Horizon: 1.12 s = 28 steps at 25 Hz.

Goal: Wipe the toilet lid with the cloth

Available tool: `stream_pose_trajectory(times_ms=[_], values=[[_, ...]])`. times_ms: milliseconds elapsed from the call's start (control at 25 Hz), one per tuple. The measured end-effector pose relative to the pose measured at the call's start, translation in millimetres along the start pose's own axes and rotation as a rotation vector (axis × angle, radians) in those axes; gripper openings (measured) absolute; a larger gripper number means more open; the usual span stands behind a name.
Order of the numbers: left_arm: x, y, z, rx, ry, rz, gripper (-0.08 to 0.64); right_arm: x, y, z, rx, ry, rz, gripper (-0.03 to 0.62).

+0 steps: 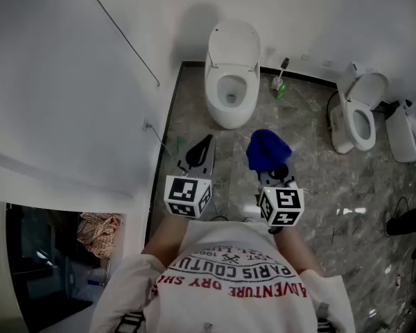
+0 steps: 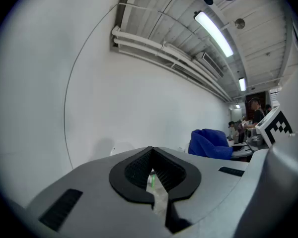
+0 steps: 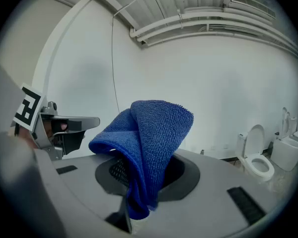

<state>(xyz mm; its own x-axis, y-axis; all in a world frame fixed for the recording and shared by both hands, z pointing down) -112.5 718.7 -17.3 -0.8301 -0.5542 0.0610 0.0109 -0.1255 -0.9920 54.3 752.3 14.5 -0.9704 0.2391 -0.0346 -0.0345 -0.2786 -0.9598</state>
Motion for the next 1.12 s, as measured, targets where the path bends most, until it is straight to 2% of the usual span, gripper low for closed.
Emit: stream_pose_trajectory(times_ms=[200, 480, 760, 1120], values=[[9, 0, 2, 0.021, 0.010, -0.015, 0.006, -2, -2, 3, 0.014, -0.009, 0.017, 0.087], [12, 1, 9, 0.026, -0.008, -0.013, 0.006, -6, -1, 10, 0.026, -0.029, 0.024, 0.087], [21, -6, 2, 0.019, -0.028, -0.043, 0.006, 2, -9, 13, 0.039, -0.052, 0.057, 0.087], [92, -23, -46, 0.063, -0.019, -0.046, 0.006, 63, -18, 30, 0.054, -0.105, 0.098, 0.087]])
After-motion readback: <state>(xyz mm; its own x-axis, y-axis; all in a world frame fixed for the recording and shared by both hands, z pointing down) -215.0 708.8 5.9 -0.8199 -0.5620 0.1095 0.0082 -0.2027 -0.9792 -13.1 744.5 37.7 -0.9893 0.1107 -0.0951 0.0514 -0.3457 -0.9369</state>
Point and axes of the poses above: the fingertips, and each gripper's own axes: z forward along the fingers, x to its left, y out of its top, the point moved 3 cm from there along -z, backward along the fingers, and after that the axes turned 2 degrees about -y, right-handed, at the moved point
